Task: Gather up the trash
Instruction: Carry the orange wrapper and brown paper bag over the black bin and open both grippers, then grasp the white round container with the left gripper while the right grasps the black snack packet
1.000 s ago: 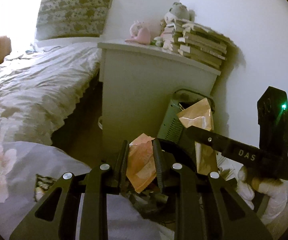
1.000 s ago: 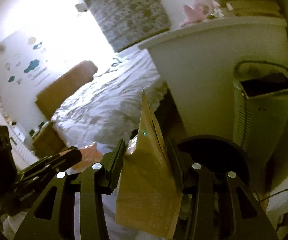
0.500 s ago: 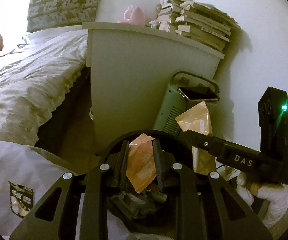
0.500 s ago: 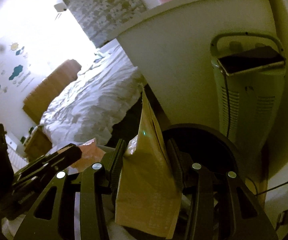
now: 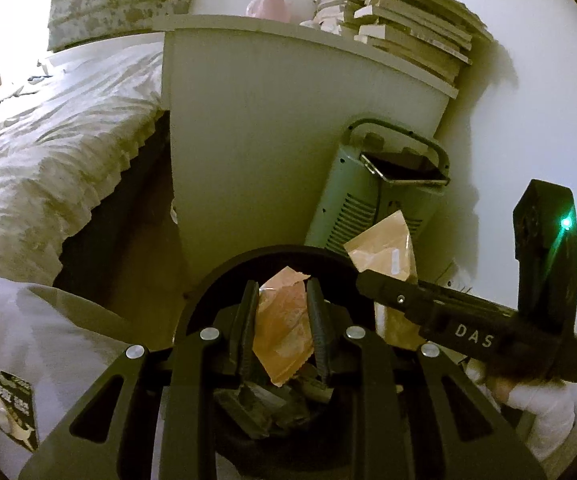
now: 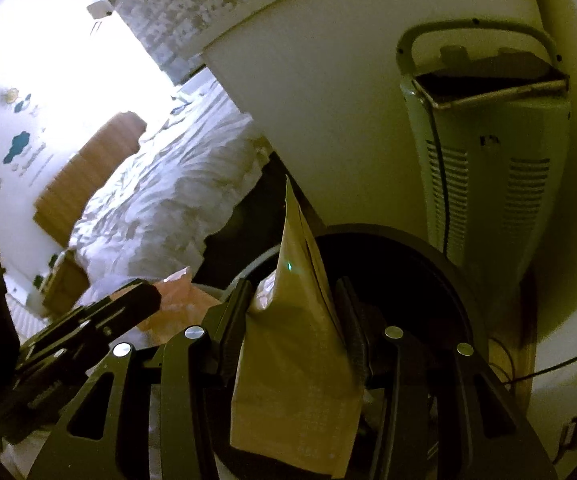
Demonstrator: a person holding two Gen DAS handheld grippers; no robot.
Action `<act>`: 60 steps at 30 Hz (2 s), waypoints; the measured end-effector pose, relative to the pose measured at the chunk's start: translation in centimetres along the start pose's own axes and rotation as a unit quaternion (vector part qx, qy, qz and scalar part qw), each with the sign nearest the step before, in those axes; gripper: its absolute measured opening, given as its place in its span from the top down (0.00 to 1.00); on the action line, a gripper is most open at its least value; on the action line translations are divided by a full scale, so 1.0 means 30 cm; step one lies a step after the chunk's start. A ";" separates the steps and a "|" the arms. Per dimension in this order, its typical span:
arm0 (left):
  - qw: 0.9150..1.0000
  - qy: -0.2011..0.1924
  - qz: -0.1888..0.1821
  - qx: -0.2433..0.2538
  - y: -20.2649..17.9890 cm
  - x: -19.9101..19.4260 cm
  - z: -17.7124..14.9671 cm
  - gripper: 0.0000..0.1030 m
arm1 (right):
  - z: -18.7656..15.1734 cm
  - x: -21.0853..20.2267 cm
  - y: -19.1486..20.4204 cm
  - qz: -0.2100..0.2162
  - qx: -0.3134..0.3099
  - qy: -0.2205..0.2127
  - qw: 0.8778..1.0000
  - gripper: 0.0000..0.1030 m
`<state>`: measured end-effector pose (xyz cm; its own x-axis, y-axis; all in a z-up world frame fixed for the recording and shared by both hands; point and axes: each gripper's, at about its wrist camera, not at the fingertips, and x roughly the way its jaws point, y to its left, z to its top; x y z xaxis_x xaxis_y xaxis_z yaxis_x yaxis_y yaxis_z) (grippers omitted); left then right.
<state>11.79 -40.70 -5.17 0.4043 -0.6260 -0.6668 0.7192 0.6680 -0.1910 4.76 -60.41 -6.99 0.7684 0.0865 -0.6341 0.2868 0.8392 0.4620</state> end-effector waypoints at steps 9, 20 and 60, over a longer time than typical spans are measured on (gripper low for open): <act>1.000 0.011 -0.001 0.001 -0.011 0.048 -0.001 0.75 | -0.014 0.022 -0.022 -0.007 0.008 0.010 1.000 0.57; 1.000 0.018 0.014 -0.001 -0.014 0.054 -0.006 0.46 | -0.030 0.019 -0.045 -0.020 0.024 0.016 0.999 0.37; 0.970 -0.042 0.214 -0.110 0.498 -0.583 -0.382 0.25 | -0.251 0.128 0.863 0.112 -0.420 0.068 0.898 0.37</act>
<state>9.00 -15.14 -4.61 0.6905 -0.2974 -0.6593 0.3409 0.9378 -0.0659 10.84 -34.33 -2.14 0.6598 0.3200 -0.6799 -0.4430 0.8965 -0.0079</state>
